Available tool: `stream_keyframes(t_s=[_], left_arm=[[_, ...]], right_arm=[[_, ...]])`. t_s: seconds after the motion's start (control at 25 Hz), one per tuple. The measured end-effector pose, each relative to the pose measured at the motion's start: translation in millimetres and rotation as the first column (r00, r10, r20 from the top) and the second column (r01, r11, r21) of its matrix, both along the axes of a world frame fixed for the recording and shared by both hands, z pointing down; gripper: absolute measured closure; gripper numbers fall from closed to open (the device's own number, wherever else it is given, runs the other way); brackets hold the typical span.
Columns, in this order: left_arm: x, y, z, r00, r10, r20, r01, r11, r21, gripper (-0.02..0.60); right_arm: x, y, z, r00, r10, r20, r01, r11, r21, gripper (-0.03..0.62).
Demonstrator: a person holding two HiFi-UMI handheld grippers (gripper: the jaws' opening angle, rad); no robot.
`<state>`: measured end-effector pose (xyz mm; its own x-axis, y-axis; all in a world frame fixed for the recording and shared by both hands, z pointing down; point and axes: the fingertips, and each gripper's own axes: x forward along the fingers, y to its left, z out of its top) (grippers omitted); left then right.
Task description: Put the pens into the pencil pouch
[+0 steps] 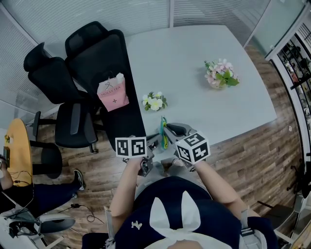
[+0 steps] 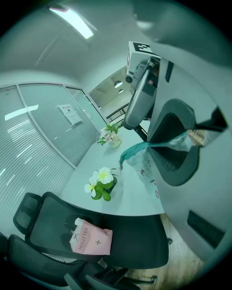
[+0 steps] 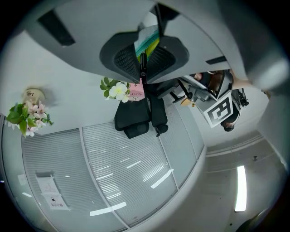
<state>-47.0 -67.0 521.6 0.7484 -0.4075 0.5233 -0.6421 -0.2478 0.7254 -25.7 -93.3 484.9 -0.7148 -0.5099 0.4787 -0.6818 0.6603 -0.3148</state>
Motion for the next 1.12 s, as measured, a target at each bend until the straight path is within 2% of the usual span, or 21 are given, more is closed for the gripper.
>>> stream_keyframes(t_s=[0.32,0.44,1.12], left_arm=[[-1,4,0,1.000,-0.008,-0.004,0.008,1.000,-0.004,0.538],[-1,6,2,1.000,-0.009,0.003,0.009,1.000,-0.008,0.538],[4,7,7,1.000,0.003,0.006,-0.003,1.000,-0.018,0.545]], right_arm=[[0,8,11,1.000,-0.008,0.028,0.009,0.999,-0.052,0.540],[0,11,12,0.999,-0.011,0.043,0.014,0.997,-0.073,0.509],[21,4,10,0.996,0.070,0.049,-0.067,0.996,-0.065,0.503]])
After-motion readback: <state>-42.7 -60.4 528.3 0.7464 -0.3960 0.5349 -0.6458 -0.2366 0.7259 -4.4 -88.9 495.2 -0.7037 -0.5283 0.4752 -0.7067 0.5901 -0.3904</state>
